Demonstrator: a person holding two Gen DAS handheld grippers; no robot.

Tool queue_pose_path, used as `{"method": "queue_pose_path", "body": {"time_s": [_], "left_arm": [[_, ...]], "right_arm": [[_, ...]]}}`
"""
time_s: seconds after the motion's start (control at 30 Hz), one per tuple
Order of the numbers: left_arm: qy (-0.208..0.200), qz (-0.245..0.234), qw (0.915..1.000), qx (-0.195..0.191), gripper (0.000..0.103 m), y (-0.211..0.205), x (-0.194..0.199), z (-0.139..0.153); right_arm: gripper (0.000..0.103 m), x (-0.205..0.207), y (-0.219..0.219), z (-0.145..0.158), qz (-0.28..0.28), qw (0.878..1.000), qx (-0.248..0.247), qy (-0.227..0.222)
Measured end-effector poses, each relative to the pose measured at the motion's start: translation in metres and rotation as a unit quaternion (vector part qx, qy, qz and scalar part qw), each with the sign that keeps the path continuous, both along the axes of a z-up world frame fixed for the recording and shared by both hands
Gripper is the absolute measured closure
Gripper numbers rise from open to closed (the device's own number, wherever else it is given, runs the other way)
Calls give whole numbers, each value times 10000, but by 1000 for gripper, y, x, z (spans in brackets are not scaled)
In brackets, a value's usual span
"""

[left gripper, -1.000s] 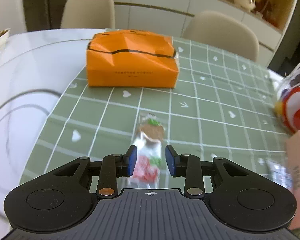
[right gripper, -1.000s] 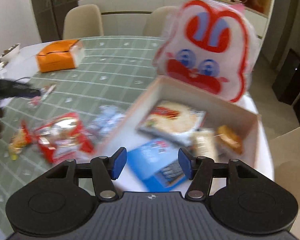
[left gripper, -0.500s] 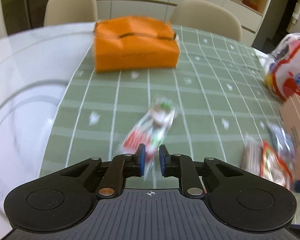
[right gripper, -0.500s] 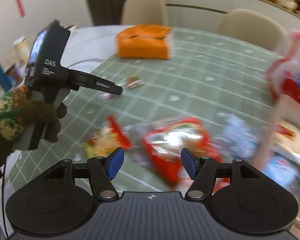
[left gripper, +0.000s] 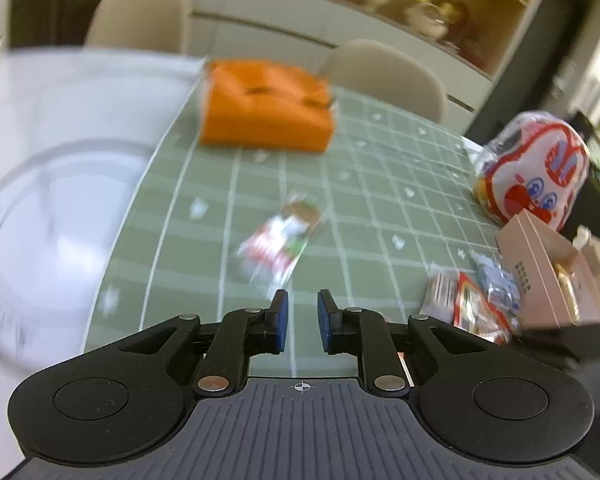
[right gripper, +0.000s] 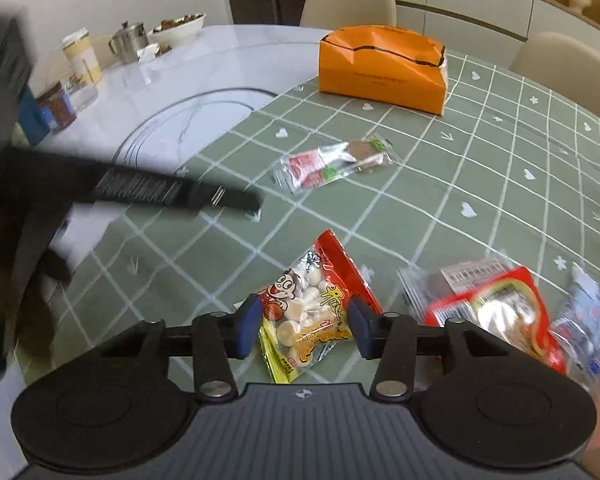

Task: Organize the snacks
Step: 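Reach right tool to yellow candy bag while left reaches a clear candy, then grasp the clear-wrapped lollipop with left tool while right grasps the yellow candy bag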

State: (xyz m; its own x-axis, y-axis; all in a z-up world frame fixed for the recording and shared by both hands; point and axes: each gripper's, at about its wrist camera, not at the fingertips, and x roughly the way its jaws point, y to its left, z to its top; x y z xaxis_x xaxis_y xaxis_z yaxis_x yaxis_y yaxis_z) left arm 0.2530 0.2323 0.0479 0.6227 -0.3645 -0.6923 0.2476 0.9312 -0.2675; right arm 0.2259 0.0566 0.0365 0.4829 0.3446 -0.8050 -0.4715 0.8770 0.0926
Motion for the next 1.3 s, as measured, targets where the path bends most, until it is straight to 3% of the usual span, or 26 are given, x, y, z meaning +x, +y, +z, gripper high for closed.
{"method": "queue_pose_path", "body": {"time_s": [0.17,0.3,0.4,0.53,0.6,0.67,0.73,0.83,0.9,0.97,1.17,1.23,1.3], "left_arm": [[-120,-326,9975,615,80,-34,57,5],[130,-509,9950,845,78,-52,98,-7],[281,-669,9893,1264,77,-62,107,-20],[278,-867,9870,1325,74,-69,104,-19],[261,-1016,9847,1393,68,-75,101,-18],[267,-1114,9833,1417,53,-80,100,-19],[305,-1147,9831,1391,49,-83,101,-20],[259,-1151,9825,1438,49,-84,98,-21],[198,-1063,9840,1413,56,-79,95,-21],[128,-862,9862,1407,87,-72,90,-20],[161,-166,9938,1091,82,-50,76,-25],[114,-183,9925,1207,81,-57,76,-24],[70,-441,9873,1525,77,-69,82,-20]], "right_arm": [[58,-34,-31,5,-175,9995,-252,83],[58,-60,-68,4,-566,9976,-369,134],[56,-75,-87,3,-724,9964,-428,33],[38,-83,-105,-3,-1031,9943,-261,60],[35,-84,-109,-5,-1200,9927,-136,55],[32,-87,-110,-9,-1276,9918,-74,35],[30,-91,-107,-10,-1291,9916,-116,-23],[28,-97,-99,-13,-1199,9922,-310,-167],[28,-98,-96,-15,-1143,9922,-432,-230],[28,-99,-97,-15,-1107,9926,-437,-234],[31,-95,-112,-16,-1033,9946,-127,-42],[39,-94,-114,-15,-858,9963,-92,-58],[39,-94,-115,-14,-628,9979,-91,-96]]}}
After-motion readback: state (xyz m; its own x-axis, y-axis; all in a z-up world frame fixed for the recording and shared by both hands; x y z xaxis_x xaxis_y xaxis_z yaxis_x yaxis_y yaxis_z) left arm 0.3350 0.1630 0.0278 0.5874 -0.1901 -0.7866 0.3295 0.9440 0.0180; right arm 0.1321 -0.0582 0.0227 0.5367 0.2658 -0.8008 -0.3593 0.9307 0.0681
